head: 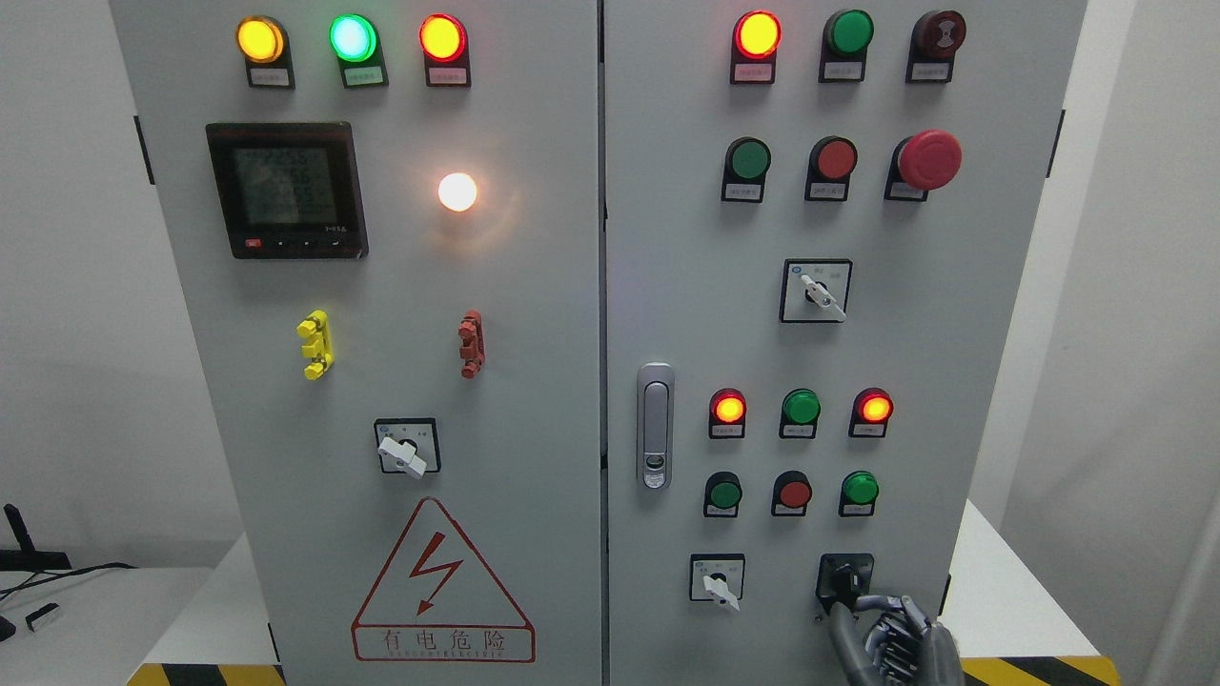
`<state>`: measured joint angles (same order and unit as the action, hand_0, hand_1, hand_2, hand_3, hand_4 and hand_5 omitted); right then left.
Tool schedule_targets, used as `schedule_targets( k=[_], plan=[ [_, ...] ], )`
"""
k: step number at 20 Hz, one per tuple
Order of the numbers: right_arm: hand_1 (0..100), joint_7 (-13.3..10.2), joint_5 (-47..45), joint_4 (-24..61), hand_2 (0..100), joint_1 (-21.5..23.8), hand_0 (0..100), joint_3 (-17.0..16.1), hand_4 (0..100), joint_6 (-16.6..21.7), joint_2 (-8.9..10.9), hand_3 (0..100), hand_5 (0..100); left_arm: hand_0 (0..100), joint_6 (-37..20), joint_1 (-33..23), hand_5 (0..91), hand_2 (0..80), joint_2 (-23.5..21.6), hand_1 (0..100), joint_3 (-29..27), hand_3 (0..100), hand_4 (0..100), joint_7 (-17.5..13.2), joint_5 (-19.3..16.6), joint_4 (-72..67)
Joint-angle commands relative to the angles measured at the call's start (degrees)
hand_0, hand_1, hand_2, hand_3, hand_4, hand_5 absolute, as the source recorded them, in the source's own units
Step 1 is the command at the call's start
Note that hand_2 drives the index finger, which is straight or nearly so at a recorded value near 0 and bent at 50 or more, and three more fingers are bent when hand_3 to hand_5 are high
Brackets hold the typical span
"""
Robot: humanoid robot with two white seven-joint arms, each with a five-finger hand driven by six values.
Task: Trip black knob to open circuit
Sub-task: 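Twist the black knob with the right hand to its other position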
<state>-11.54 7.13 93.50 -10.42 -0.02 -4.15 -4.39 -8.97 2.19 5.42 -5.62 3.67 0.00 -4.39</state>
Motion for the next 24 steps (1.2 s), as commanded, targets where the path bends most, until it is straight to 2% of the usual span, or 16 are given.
schedule_targets(
  k=[1,15,19,24],
  plan=[
    [67,0.12,0.16,-0.07,55,0.05,39,0.72,100,0.02,0.00,93,100,12,0.01,0.01,0.0,0.0,0.03,39,0.00,0,0,0.02,0.26,0.00],
    [68,0.12,0.60,-0.16,55,0.05,39,1.16,100,0.02,0.00,93,100,12,0.01,0.01,0.0,0.0,-0.06,39,0.00,0,0,0.02,0.26,0.00],
    [68,1.26,0.69,-0.16,55,-0.03,39,1.16,100,0.10,0.00,93,100,12,0.01,0.01,0.0,0.0,0.03,39,0.00,0,0,0.02,0.26,0.00],
    [68,1.52,0.69,-0.16,55,-0.03,39,1.16,100,0.10,0.00,93,100,12,0.01,0.01,0.0,0.0,-0.06,39,0.00,0,0,0.02,0.26,0.00]
  ],
)
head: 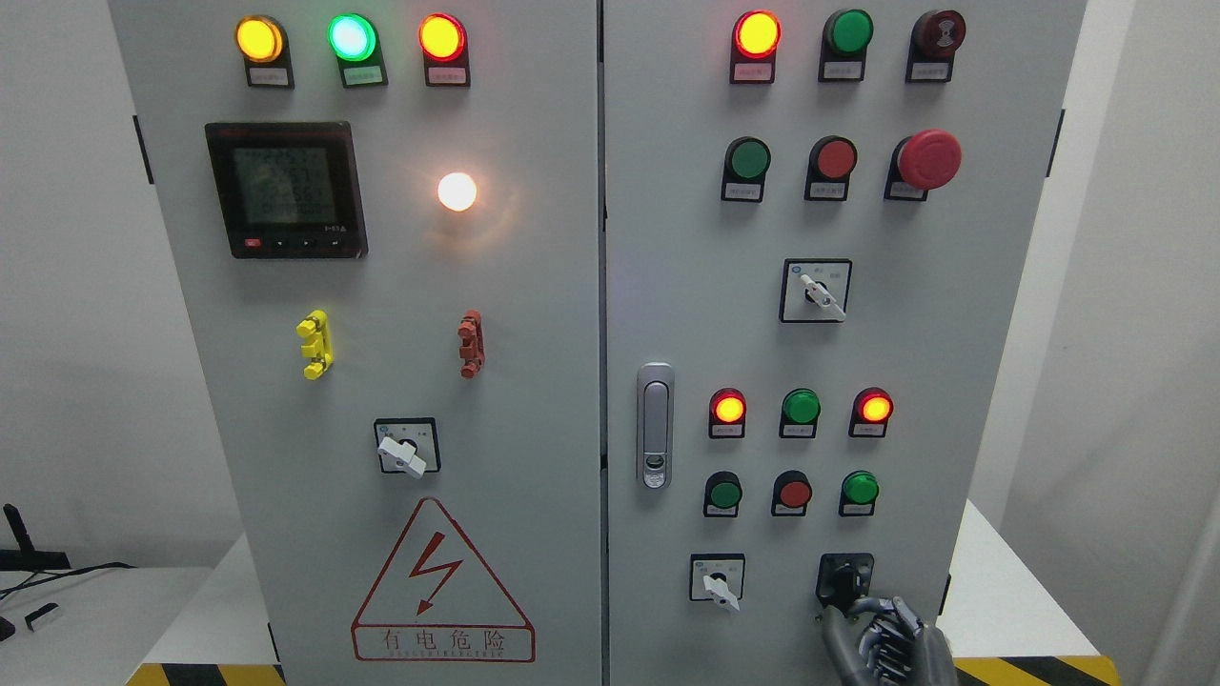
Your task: Trip black knob to open circuit
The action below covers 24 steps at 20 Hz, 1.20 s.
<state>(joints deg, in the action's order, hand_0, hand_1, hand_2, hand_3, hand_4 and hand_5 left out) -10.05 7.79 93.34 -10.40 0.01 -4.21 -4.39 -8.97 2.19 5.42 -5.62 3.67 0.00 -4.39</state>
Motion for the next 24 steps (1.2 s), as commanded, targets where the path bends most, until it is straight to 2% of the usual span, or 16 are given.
schedule_targets(
  k=[1,24],
  plan=[
    [68,0.04,0.04,0.00,55,-0.05,39,1.13,100,0.16,0.00,93,100,12,0.01,0.00,0.0,0.0,0.03,39,0.00,0,0,0.02,0.26,0.00],
    [68,0.12,-0.05,-0.08,54,-0.41,39,1.13,100,0.16,0.00,93,100,12,0.01,0.00,0.0,0.0,0.03,39,0.00,0,0,0.02,0.26,0.00]
  ],
)
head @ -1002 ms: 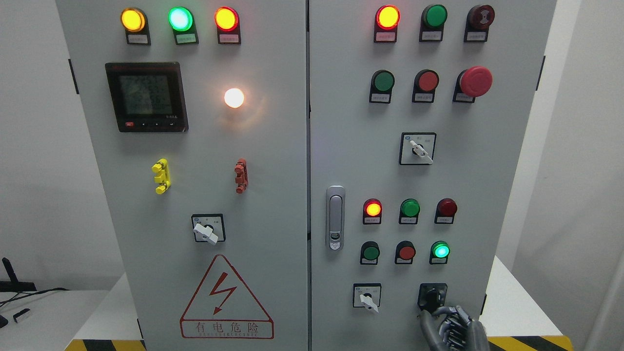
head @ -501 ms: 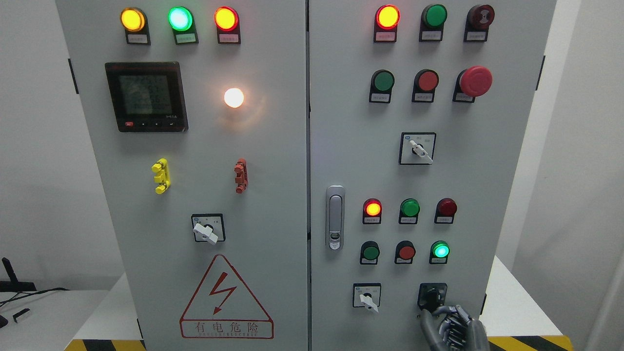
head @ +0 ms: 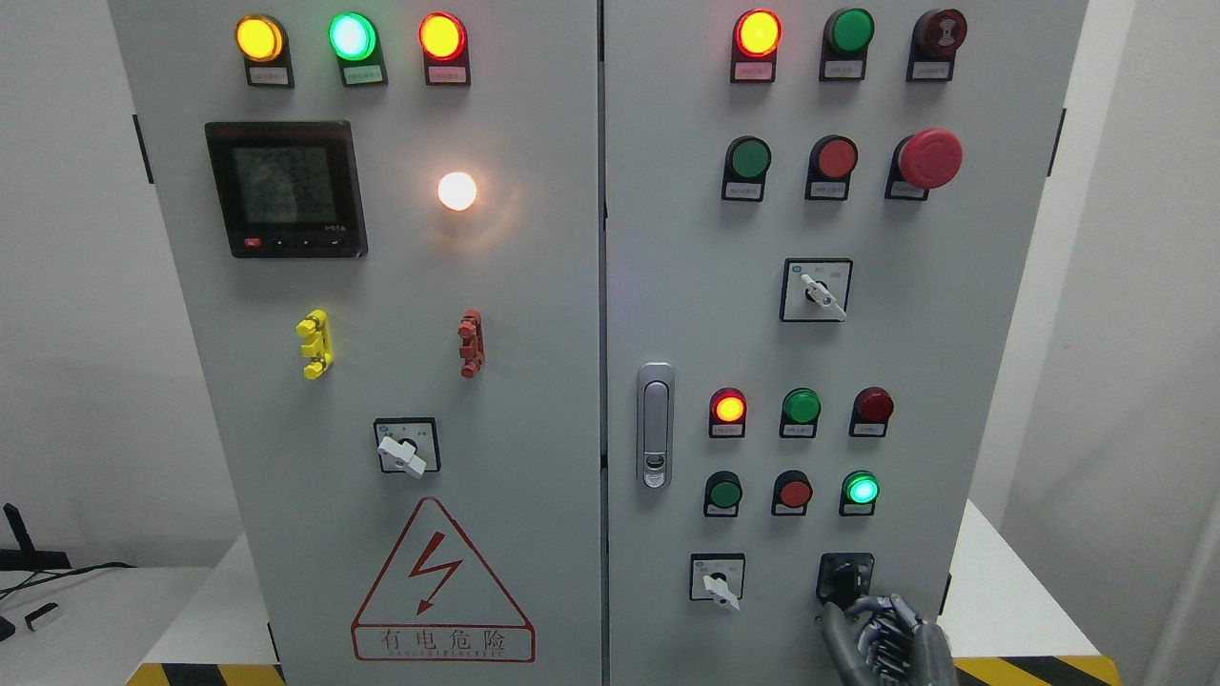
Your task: Trip black knob to open circuit
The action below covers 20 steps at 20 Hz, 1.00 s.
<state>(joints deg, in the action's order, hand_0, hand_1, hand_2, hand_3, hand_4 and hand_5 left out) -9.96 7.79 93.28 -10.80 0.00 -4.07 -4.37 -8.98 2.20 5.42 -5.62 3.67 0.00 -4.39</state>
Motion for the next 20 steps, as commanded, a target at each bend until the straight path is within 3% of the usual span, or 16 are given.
schedule_targets(
  k=[1,20],
  plan=[
    [68,0.12,-0.05,-0.02,54,-0.01,39,1.14,100,-0.06,-0.02,93,100,12,0.01,-0.01,0.0,0.0,-0.06,39,0.00,0,0,0.02,0.26,0.00],
    [67,0.21,0.30,-0.20,52,-0.10,39,0.79,100,0.12,0.06,92,100,12,0.01,-0.01,0.0,0.0,0.03,39,0.00,0,0,0.02,0.26,0.00]
  ],
)
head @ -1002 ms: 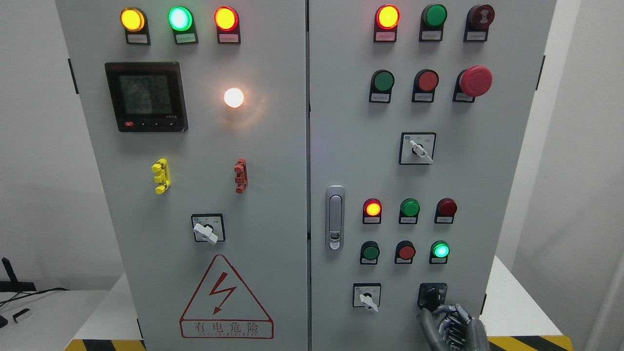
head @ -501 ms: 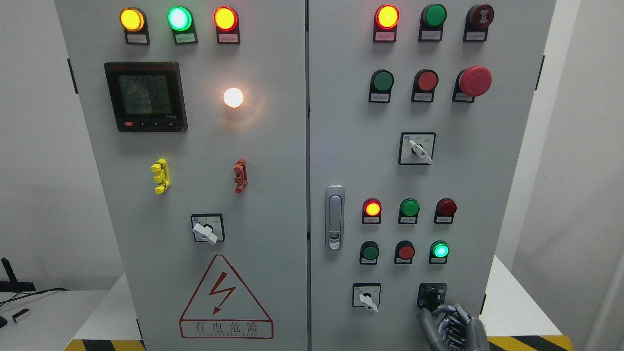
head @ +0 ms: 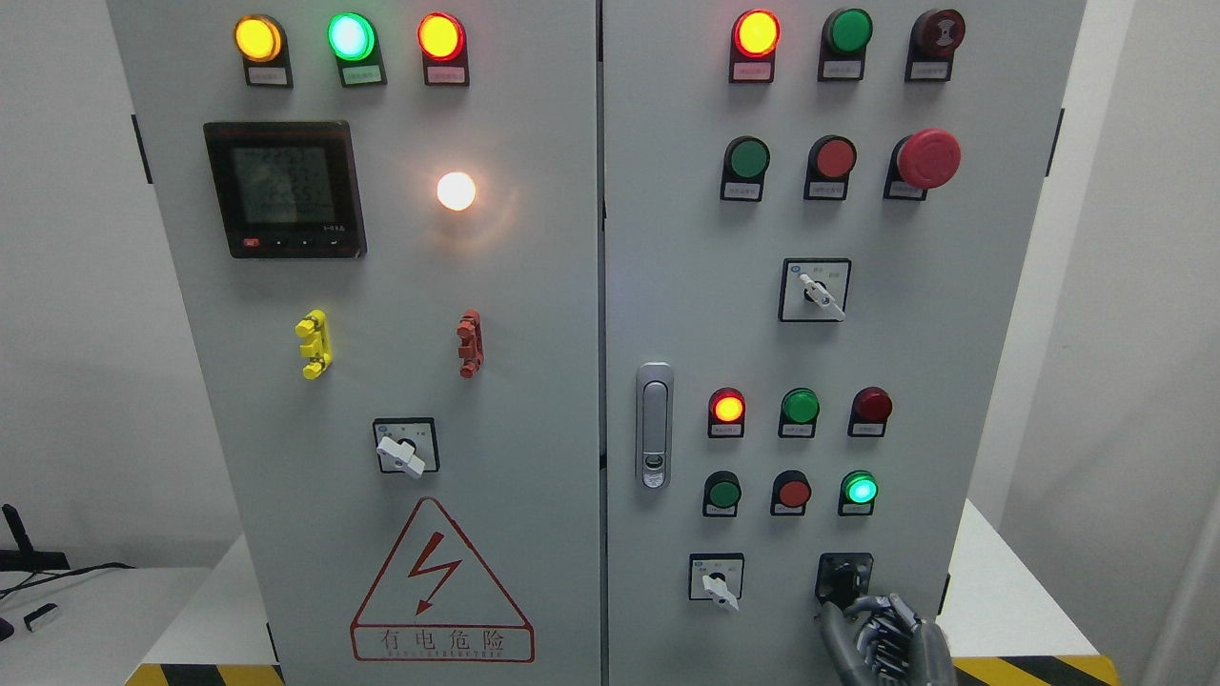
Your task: Trip black knob to open circuit
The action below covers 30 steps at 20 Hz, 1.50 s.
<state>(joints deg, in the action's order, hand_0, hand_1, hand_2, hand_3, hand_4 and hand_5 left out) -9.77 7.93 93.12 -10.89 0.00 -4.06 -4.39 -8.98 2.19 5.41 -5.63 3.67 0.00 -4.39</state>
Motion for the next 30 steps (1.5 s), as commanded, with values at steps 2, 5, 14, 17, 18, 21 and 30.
schedule_targets(
  k=[2,5,14,17,18,21,30],
  plan=[
    [68,0.02,0.16,0.04,52,-0.01,39,0.71,100,0.11,0.08,92,100,12,0.01,0.01,0.0,0.0,0.04,39,0.00,0,0,0.02,0.26,0.00],
    [68,0.02,0.16,0.04,51,-0.01,39,0.62,100,0.11,0.17,91,100,12,0.01,0.01,0.0,0.0,0.04,39,0.00,0,0,0.02,0.26,0.00],
    [68,0.02,1.65,0.04,51,-0.09,39,0.27,99,0.11,0.43,91,100,12,0.01,0.01,0.0,0.0,0.04,39,0.00,0,0,0.02,0.26,0.00],
    [68,0.02,1.65,0.04,51,-0.09,39,0.27,99,0.11,0.43,91,100,12,0.01,0.01,0.0,0.0,0.03,39,0.00,0,0,0.02,0.26,0.00],
    [68,0.02,1.65,0.04,50,-0.09,39,0.27,99,0.11,0.43,91,100,12,0.01,0.01,0.0,0.0,0.04,39,0.00,0,0,0.02,0.26,0.00],
    [68,0.02,1.74,0.04,50,-0.09,39,0.18,99,0.11,0.52,91,100,12,0.01,0.01,0.0,0.0,0.04,39,0.00,0,0,0.02,0.26,0.00],
    [68,0.02,1.74,0.04,50,-0.09,40,0.00,99,0.20,0.52,90,100,12,0.01,0.01,0.0,0.0,-0.05,39,0.00,0,0,0.02,0.26,0.00]
  ],
)
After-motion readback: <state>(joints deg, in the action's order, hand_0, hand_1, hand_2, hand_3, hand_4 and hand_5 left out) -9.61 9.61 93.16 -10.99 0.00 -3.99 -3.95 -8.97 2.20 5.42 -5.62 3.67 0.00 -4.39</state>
